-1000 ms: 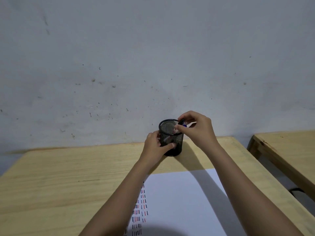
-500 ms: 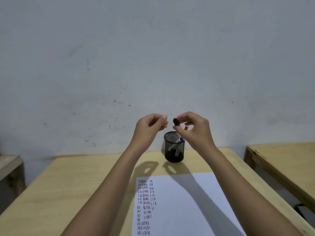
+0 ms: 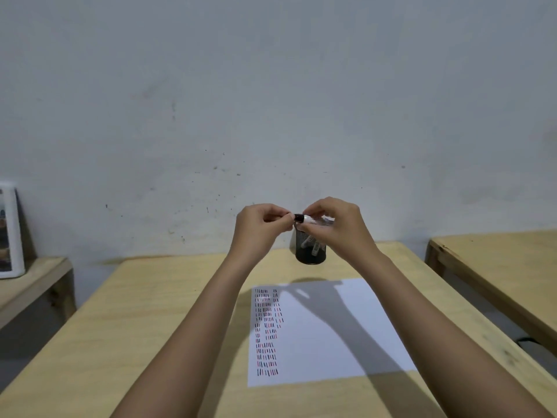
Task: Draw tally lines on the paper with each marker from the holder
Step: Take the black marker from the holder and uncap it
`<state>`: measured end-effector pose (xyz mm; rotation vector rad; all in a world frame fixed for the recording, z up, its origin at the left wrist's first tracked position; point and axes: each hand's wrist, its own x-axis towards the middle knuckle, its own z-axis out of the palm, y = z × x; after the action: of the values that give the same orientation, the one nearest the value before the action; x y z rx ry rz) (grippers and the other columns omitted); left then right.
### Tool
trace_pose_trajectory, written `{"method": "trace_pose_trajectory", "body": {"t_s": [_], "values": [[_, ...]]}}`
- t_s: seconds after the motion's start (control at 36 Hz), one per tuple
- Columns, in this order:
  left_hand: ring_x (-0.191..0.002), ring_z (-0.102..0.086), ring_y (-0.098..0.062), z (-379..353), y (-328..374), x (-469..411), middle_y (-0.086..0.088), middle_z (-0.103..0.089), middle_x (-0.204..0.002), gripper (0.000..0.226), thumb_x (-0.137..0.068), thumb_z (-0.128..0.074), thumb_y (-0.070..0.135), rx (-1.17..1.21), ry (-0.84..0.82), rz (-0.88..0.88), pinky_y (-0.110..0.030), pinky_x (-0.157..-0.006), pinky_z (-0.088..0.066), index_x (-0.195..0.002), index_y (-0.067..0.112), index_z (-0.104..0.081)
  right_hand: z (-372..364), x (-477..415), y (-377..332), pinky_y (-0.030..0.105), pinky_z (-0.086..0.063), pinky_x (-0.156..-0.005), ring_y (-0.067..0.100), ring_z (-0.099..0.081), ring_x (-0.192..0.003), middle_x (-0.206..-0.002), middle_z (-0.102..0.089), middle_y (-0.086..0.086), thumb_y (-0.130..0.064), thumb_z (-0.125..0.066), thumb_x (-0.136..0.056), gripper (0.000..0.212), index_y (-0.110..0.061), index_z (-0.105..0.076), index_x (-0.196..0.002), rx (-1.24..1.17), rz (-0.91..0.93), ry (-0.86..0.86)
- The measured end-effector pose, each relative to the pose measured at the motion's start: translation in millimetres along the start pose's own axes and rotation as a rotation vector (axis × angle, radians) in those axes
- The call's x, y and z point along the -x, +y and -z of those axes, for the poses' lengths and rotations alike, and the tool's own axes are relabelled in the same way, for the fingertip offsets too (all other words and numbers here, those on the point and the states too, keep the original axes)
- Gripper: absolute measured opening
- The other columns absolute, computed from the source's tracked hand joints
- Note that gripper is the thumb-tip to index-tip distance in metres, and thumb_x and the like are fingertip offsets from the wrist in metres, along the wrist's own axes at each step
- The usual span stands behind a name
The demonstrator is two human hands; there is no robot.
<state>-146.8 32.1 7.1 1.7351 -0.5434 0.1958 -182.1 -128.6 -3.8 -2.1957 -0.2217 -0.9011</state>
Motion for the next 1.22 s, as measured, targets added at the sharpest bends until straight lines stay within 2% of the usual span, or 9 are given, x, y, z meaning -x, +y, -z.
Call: {"method": "trace_pose_trajectory", "body": {"t_s": [0.19,0.25,0.33,0.53,0.75,0.92,1.06,1.17,1.22], "values": [[-0.071,-0.070,-0.013,22.3,-18.3,13.1,-0.006,-0.072,-0.072,0.005,-0.082,-0.067,0.006,0.286,0.020,0.113,-0.018,-0.077,-0.056,-0.085,0.005,-0.072,21.9,17.7,16.0,0.012,-0.045,-0.062,-0.001,-0.057,-0.060,-0.076,-0.069,-0.005,-0.017,-0.080,-0.071,0.017,-0.030,-0.070,-0.075,-0.220,-0.204,-0.113],[-0.072,-0.070,-0.011,27.1,-26.0,16.7,-0.004,-0.073,-0.070,0.007,-0.083,-0.065,0.006,0.352,0.013,0.147,-0.015,-0.075,-0.056,-0.083,0.007,-0.072,24.0,24.2,19.5,0.015,-0.047,-0.063,0.003,-0.060,-0.060,-0.076,-0.070,-0.002,-0.012,-0.077,-0.073,0.013,-0.021,-0.073,-0.081,-0.326,-0.242,-0.123],[-0.071,-0.069,-0.010,27.1,-38.7,23.1,-0.002,-0.073,-0.068,0.010,-0.085,-0.062,0.005,0.403,-0.045,0.176,-0.015,-0.075,-0.055,-0.081,0.008,-0.070,17.3,34.8,24.0,0.015,-0.047,-0.058,0.007,-0.059,-0.056,-0.064,-0.068,-0.007,-0.003,-0.072,-0.076,0.012,-0.005,-0.071,-0.088,-0.558,-0.322,-0.061],[-0.062,-0.065,-0.007,8.7,-55.4,33.4,-0.008,-0.066,-0.072,0.012,-0.089,-0.054,-0.002,0.341,-0.126,0.177,-0.013,-0.068,-0.054,-0.090,0.002,-0.065,-25.6,54.0,20.0,0.011,-0.051,-0.055,0.004,-0.057,-0.053,-0.060,-0.062,-0.005,-0.003,-0.059,-0.085,0.012,-0.012,-0.063,-0.078,-1.274,-0.644,0.172],[-0.061,-0.063,-0.004,9.3,-70.3,32.8,-0.006,-0.066,-0.070,0.013,-0.087,-0.062,0.009,0.242,-0.104,0.205,-0.012,-0.066,-0.051,-0.091,-0.001,-0.069,-62.0,52.2,18.2,0.012,-0.053,-0.059,0.006,-0.061,-0.055,-0.060,-0.063,0.000,-0.006,-0.053,-0.091,0.009,-0.004,-0.059,-0.084,-1.182,-0.657,0.062],[-0.068,-0.064,-0.011,21.8,-84.2,31.3,-0.006,-0.068,-0.070,0.012,-0.087,-0.061,0.006,0.327,-0.050,0.357,-0.018,-0.080,-0.054,-0.079,0.005,-0.070,-72.9,42.9,16.9,0.015,-0.054,-0.062,0.011,-0.063,-0.055,-0.060,-0.066,0.003,0.002,-0.052,-0.089,0.012,-0.004,-0.060,-0.081,-1.145,-0.552,-0.059],[-0.057,-0.064,-0.004,42.6,-96.5,26.3,-0.002,-0.068,-0.064,0.016,-0.088,-0.059,0.007,0.374,-0.001,0.422,-0.012,-0.067,-0.055,-0.075,0.003,-0.068,-74.3,33.6,21.0,0.014,-0.054,-0.064,0.010,-0.064,-0.059,-0.064,-0.068,0.001,0.005,-0.049,-0.088,0.014,-0.003,-0.059,-0.083,-1.157,-0.500,-0.084],[-0.061,-0.061,-0.012,63.7,-112.9,21.7,0.000,-0.066,-0.064,0.016,-0.085,-0.062,0.010,0.009,0.041,0.382,-0.018,-0.071,-0.051,-0.071,0.007,-0.069,-70.3,30.5,33.6,0.015,-0.053,-0.060,0.011,-0.062,-0.058,-0.063,-0.066,0.001,0.000,-0.048,-0.091,0.012,-0.005,-0.057,-0.085,-1.254,-0.548,0.091],[-0.055,-0.052,-0.011,65.6,-121.0,20.7,0.001,-0.062,-0.062,0.014,-0.083,-0.062,0.011,-0.262,0.066,0.366,-0.010,-0.052,-0.040,-0.070,0.008,-0.067,-73.7,33.1,41.8,0.016,-0.055,-0.060,0.011,-0.064,-0.060,-0.066,-0.068,0.001,-0.002,-0.047,-0.092,0.012,-0.008,-0.055,-0.085,-1.263,-0.586,0.168]]}}
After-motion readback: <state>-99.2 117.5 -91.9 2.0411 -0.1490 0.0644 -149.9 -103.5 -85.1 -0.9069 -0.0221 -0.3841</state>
